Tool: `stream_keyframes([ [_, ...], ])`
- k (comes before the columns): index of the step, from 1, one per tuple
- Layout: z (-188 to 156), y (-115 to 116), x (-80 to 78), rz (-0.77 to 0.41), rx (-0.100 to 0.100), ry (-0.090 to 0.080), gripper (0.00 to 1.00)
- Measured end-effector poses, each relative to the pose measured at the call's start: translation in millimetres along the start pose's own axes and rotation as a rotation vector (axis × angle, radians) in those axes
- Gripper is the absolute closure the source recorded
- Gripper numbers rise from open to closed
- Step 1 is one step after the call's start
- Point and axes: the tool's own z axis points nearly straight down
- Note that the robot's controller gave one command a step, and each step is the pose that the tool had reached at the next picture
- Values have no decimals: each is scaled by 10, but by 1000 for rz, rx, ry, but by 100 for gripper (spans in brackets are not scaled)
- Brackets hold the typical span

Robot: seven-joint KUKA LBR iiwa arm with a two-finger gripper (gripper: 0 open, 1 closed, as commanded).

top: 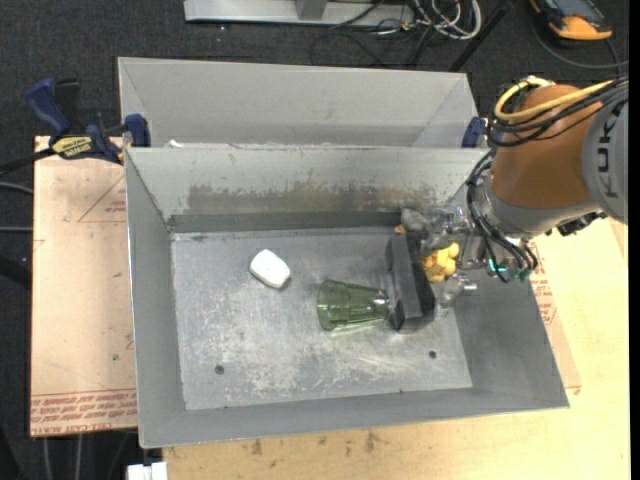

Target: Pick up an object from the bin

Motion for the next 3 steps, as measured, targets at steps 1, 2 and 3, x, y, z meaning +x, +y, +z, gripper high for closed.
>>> stream_keyframes([
  [1, -42, 4, -19, -2, 1, -7, 0],
  [2, 526, 599, 142, -32, 2, -15, 0],
  [3, 756, 902, 223, -121, 1, -9, 0],
])
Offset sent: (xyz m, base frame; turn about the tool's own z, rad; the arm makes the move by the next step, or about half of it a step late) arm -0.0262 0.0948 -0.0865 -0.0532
